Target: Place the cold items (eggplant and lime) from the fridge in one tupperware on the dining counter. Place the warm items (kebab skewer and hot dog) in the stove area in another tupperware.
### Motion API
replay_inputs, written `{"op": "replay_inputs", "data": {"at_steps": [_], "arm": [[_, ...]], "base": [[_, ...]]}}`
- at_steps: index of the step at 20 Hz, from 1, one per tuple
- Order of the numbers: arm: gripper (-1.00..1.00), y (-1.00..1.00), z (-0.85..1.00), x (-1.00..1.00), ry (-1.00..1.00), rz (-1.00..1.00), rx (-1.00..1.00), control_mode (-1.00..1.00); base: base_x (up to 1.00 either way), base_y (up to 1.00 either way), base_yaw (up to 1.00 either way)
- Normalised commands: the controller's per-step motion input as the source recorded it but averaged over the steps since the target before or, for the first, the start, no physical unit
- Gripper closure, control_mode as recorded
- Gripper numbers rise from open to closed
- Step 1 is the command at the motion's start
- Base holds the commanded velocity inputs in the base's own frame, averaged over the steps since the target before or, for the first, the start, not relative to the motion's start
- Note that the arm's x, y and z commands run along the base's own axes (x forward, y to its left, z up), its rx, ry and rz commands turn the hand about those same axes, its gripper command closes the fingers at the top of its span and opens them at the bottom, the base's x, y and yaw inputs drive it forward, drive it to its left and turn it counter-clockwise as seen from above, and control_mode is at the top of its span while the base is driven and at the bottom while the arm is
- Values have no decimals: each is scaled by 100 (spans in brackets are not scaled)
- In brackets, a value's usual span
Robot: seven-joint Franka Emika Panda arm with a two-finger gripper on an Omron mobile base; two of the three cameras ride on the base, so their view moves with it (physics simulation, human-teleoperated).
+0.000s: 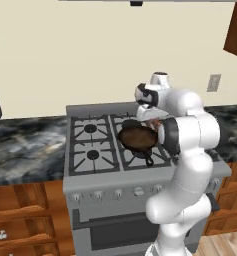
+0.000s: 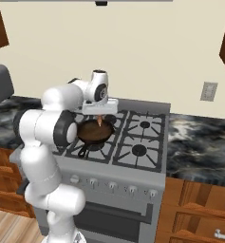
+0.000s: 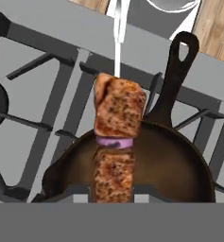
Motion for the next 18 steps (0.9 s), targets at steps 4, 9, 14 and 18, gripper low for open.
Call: {"op": "replay_inputs", "data": {"at_steps": [4,9,14,18], "arm": [[100,-34,31,-100,-19,-17,-17,-100],[100,-27,15,-100,-30,-13,-13,-100],[100,-26,29,-100,-37,0,-8,-100],[100,-21,74,-100,-30,1,-5,-100]], "base": [[0,0,0],[0,0,0],[0,0,0],[0,0,0]]}}
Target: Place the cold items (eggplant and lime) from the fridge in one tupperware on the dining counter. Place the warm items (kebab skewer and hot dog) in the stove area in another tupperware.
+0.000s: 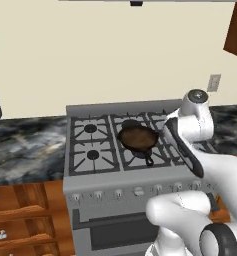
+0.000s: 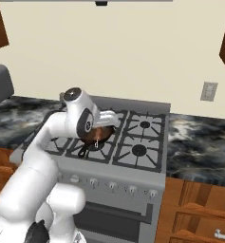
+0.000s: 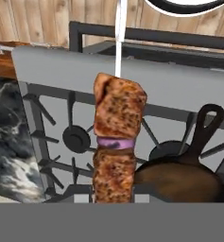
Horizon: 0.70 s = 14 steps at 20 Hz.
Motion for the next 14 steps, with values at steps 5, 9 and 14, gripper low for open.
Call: {"op": "replay_inputs", "data": {"at_steps": [5,9,14], "arm": [[100,11,98,-100,-16,13,-11,-100],[100,48,85,-100,0,30,-27,-100],[100,70,61,-97,10,47,-41,-100]], "base": [[0,0,0],[0,0,0],[0,0,0]]}}
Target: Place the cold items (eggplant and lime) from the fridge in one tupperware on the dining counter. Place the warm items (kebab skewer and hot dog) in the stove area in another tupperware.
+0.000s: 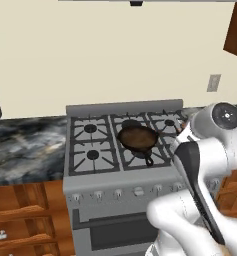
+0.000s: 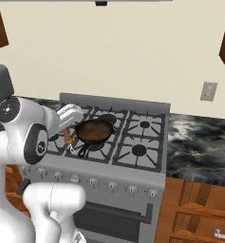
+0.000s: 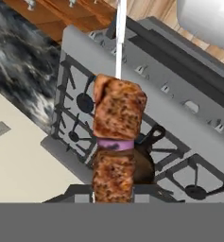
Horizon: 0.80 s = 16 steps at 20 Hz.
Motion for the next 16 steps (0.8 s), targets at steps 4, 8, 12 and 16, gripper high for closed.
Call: {"op": "replay_inputs", "data": {"at_steps": [4,8,12,16], "arm": [[100,44,25,-83,16,59,-37,-100],[100,0,10,-76,19,54,-28,-100],[100,-24,-3,-3,49,45,-28,-100],[100,-61,-4,0,38,32,-9,-100]], "base": [[0,0,0],[0,0,0],[0,0,0],[0,0,0]]}}
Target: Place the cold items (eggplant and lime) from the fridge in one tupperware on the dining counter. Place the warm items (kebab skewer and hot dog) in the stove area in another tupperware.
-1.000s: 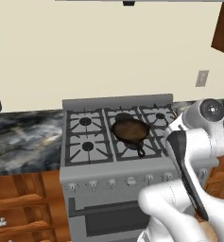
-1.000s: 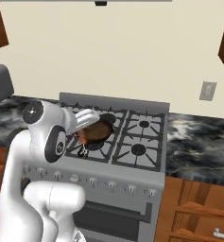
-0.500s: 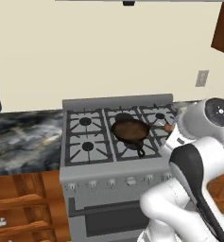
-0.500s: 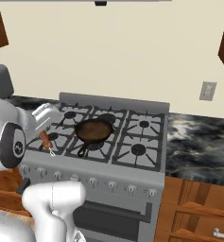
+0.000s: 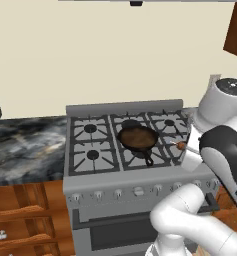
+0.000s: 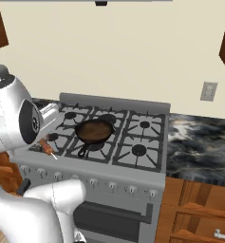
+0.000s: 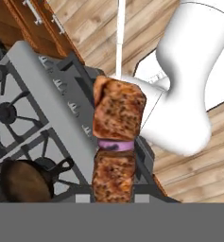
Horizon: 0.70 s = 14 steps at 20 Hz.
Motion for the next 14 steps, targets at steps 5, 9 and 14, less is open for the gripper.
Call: {"op": "replay_inputs", "data": {"at_steps": [5,9,14], "arm": [[100,-56,-3,-4,0,3,6,-100],[100,-48,-11,-13,-1,0,6,-100],[100,-25,-9,-10,-1,1,2,100]], "base": [[0,0,0],[0,0,0],[-9,-13,2]]}}
